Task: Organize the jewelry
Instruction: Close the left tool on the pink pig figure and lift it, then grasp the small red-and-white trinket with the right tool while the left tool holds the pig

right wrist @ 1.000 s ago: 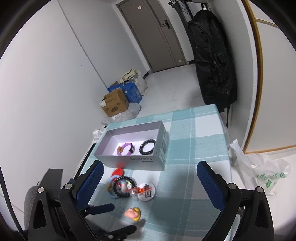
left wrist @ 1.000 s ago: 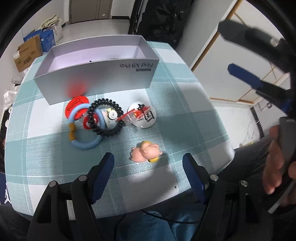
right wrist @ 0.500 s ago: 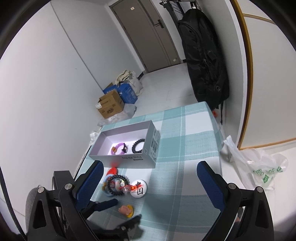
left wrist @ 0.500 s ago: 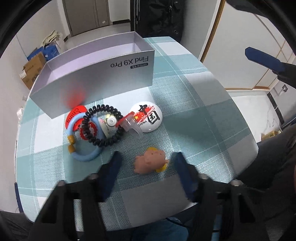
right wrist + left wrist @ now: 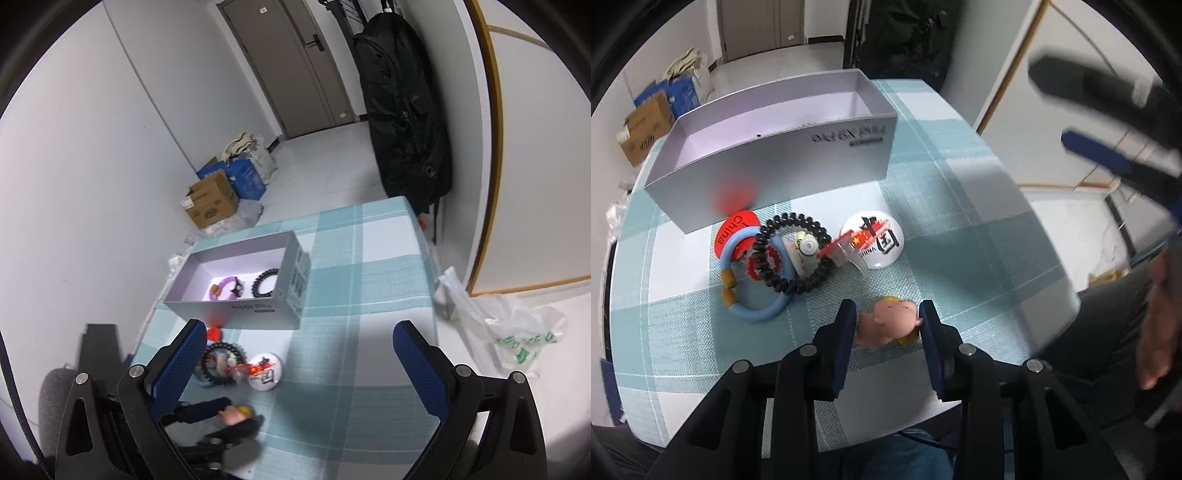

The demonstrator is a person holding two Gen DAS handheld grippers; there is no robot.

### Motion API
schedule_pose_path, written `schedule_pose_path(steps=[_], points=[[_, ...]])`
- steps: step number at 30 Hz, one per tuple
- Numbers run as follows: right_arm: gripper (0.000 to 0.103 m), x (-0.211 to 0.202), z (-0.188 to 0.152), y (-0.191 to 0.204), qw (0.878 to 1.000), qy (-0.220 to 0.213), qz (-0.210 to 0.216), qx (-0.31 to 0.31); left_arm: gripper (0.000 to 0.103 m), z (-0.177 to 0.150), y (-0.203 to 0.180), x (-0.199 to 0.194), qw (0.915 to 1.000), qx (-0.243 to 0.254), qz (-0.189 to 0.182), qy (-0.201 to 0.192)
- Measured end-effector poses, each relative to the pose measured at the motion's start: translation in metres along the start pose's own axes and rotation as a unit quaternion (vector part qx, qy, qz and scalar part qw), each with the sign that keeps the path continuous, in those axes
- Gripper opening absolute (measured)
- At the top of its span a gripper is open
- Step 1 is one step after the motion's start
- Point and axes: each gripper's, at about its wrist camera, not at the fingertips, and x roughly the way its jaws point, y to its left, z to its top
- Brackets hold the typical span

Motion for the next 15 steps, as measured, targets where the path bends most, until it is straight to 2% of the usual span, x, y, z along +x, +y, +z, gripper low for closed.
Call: schedule_pose_path(steps=[8,15], points=[[0.102,0.014,-0.005,0.002,1.000,0.024,-0.004,-0.006,0.030,0.001,0.032,-0.041,0.9969,-0.047,-0.027,-0.058],[0.101,0.037,-0.018,0.027,0.996,0.061,-0.007,-0.063,0.030,0.006,0.076,-0.060,0.9866,-0.122,-0.055,-0.093]])
